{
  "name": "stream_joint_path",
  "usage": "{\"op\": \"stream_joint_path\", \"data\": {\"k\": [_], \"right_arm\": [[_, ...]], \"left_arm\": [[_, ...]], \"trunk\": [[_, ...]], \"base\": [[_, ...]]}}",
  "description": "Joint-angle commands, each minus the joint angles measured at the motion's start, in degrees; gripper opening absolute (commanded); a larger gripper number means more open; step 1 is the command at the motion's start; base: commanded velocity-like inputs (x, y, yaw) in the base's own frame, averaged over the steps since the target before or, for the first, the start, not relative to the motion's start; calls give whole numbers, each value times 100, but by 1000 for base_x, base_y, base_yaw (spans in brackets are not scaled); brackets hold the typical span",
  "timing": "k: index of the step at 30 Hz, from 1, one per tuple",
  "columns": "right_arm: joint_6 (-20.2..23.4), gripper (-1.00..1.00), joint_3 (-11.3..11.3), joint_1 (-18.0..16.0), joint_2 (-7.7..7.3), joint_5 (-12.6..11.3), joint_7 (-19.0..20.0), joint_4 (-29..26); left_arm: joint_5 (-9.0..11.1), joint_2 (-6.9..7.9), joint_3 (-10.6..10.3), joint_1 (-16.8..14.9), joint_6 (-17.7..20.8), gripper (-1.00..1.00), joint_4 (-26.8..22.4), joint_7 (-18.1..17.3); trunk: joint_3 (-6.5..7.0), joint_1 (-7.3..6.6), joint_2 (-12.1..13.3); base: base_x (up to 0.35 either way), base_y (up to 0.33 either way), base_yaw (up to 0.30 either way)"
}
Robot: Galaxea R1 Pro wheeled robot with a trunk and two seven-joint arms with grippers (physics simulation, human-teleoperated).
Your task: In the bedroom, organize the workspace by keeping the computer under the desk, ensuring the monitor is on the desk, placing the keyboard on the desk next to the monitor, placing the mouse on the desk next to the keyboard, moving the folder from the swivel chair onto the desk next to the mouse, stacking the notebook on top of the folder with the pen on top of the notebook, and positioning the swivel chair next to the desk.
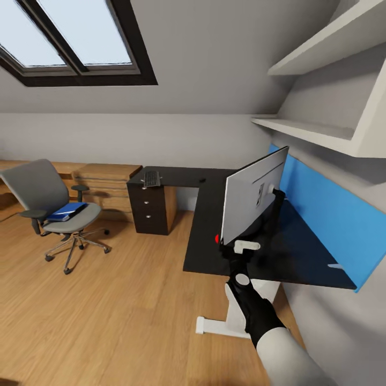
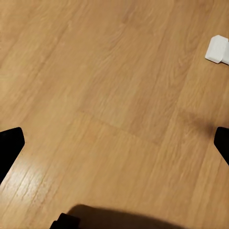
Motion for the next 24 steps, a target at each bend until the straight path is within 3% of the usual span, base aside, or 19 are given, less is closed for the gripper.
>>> {"op": "stream_joint_path", "data": {"k": [1,14,24], "right_arm": [[-34,100,11,-3,0,3,-39,5],[-456,100,19,5,0,12,-485,5],[-507,100,20,5,0,12,-530,13]], "left_arm": [[5,-1,13,-3,-16,100,2,5],[5,-4,13,-3,-16,100,1,3],[-5,-16,-2,-3,-19,100,1,-36]], "trunk": [[-6,0,-4],[-6,0,-4],[-6,0,-4]], "base": [[0,17,0],[132,100,0],[-26,15,0]]}}
